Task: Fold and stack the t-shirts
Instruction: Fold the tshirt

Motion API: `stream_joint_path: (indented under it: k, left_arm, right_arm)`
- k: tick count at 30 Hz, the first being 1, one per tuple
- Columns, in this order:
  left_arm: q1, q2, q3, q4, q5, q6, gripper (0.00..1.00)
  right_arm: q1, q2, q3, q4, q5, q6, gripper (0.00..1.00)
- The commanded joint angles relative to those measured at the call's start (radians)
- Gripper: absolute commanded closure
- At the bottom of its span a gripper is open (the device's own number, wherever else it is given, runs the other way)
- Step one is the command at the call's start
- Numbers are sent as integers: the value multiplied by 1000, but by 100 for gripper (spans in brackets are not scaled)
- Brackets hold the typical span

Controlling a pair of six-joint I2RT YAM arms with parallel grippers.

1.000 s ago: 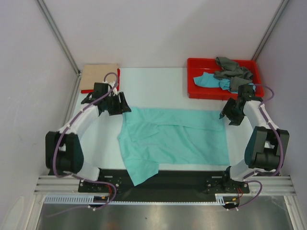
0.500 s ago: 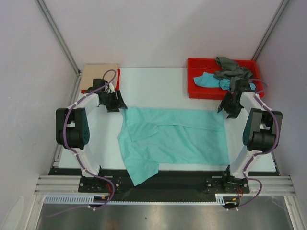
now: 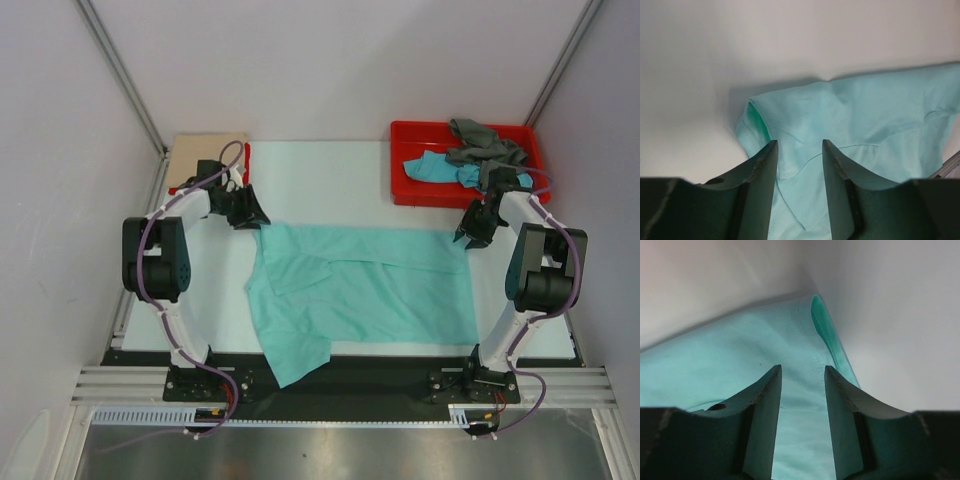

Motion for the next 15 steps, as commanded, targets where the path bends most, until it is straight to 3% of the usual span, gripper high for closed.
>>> stream_joint_path:
  k: [1,5,10,15]
  left_arm:
    - [3,20,61,-20,60,-29,56]
    - [3,-6,32,-26,67,-50,56]
    - [-4,-46,-3,-58,96,-58,48]
    - [-72,-103,-29,-150,32,12,51]
  right_arm:
    - [-4,-17,6,-22,-1,-8,55]
    - [-4,-43,-24,-44,-15,4,53]
    - [-4,-133,-95,-97,-7,68,48]
    - [-4,-219,-188,-82,-47,133,44]
